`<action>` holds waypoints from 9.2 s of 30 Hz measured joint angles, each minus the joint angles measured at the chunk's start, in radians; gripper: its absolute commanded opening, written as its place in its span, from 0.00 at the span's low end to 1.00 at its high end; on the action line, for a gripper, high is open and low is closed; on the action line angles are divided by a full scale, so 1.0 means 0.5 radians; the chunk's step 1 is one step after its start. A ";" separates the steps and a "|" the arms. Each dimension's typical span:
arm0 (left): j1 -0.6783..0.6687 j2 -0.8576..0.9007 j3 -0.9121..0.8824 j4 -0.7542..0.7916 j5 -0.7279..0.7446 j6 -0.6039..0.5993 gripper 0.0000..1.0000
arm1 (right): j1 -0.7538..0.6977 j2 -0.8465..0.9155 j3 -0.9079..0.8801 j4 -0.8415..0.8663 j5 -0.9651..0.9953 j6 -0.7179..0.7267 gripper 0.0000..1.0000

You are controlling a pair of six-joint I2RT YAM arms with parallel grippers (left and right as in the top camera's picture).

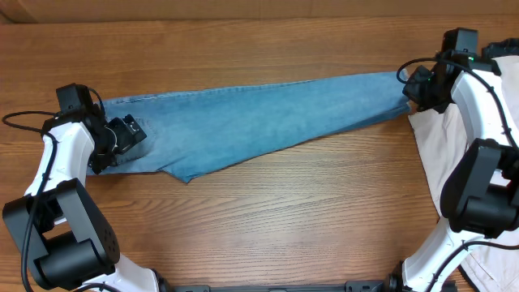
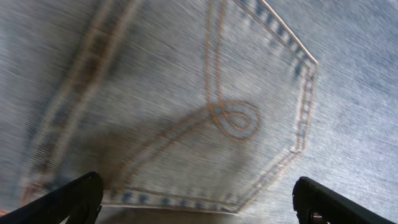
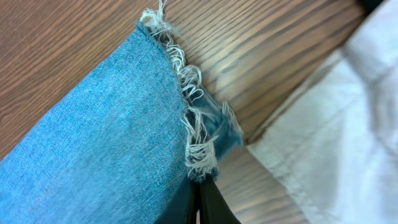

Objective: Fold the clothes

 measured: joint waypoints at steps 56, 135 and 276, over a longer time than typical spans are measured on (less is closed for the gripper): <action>0.186 0.000 0.000 -0.166 -0.291 0.105 1.00 | 0.073 0.354 0.044 0.024 0.072 -0.513 0.04; 0.275 -0.011 0.037 -0.275 -0.026 0.199 1.00 | 1.820 0.106 0.067 0.388 -0.144 -0.098 0.52; -1.072 0.736 1.709 -0.644 0.410 0.152 0.93 | 1.228 -0.250 0.077 -0.448 -0.052 -0.098 0.42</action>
